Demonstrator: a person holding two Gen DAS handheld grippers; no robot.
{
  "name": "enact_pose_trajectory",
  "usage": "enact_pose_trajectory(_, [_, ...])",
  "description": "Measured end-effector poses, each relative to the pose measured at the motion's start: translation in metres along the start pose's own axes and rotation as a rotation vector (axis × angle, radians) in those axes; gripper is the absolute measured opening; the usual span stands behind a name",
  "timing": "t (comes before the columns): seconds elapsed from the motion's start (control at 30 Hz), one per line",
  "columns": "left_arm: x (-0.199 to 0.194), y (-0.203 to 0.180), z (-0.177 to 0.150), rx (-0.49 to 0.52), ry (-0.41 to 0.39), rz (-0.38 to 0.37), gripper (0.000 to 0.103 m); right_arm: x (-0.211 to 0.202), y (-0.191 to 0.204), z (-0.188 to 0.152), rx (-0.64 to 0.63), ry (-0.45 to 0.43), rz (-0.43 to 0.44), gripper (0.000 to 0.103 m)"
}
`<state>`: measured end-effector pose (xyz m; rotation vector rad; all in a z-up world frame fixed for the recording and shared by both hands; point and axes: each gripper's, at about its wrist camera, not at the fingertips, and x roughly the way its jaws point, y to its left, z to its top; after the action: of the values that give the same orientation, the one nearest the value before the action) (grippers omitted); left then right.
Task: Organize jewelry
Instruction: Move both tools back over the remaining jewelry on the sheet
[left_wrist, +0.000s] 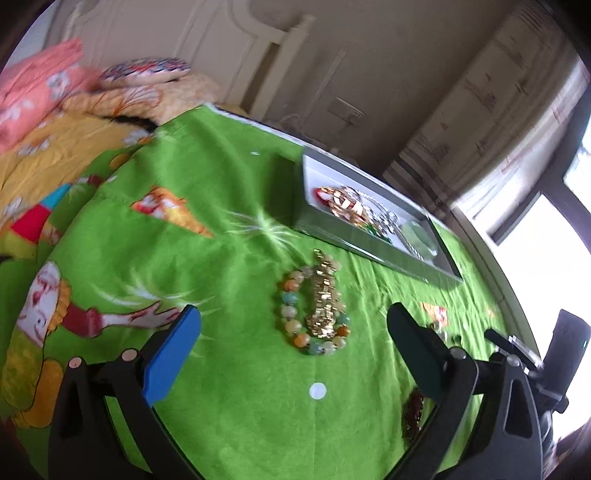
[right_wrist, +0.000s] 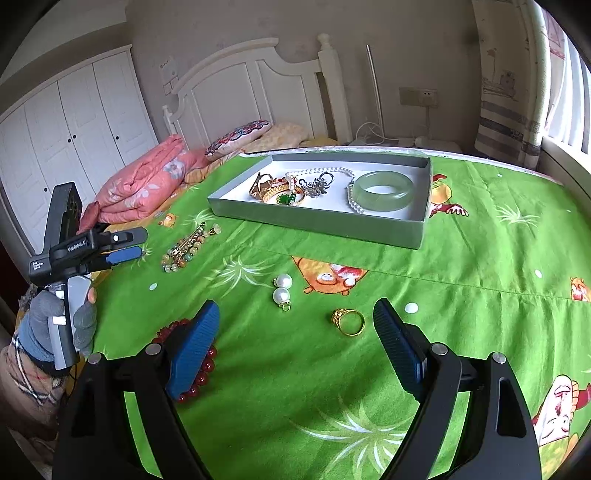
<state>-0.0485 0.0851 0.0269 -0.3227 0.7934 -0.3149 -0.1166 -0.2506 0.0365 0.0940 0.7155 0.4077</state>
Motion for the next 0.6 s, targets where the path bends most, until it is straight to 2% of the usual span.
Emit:
enact_pose_trajectory(0.03, [0.003, -0.007, 0.0, 0.037, 0.007, 0.01, 0.091, 0.001, 0.0, 0.0, -0.001, 0.004, 0.0, 0.082])
enact_pose_trajectory(0.1, [0.01, -0.019, 0.001, 0.111, 0.029, 0.016, 0.067, 0.002, 0.001, -0.001, -0.005, 0.01, -0.002, 0.082])
enact_pose_trajectory(0.13, [0.017, -0.029, 0.001, 0.174, 0.053, 0.011, 0.062, 0.002, 0.001, -0.001, -0.006, 0.01, -0.001, 0.082])
enact_pose_trajectory(0.2, [0.028, -0.041, 0.002, 0.244, 0.087, 0.011, 0.044, 0.001, 0.001, -0.001, -0.004, 0.009, 0.003, 0.082])
enact_pose_trajectory(0.3, [0.044, -0.052, 0.006, 0.295, 0.117, 0.031, 0.038, -0.001, 0.0, -0.001, 0.003, -0.002, 0.008, 0.083])
enact_pose_trajectory(0.4, [0.054, -0.05, 0.009, 0.286, 0.142, 0.049, 0.032, -0.002, 0.0, -0.002, 0.007, -0.009, 0.015, 0.083])
enact_pose_trajectory(0.6, [0.058, -0.048, 0.007, 0.29, 0.168, 0.066, 0.033, -0.005, -0.002, -0.002, 0.016, -0.021, 0.033, 0.084])
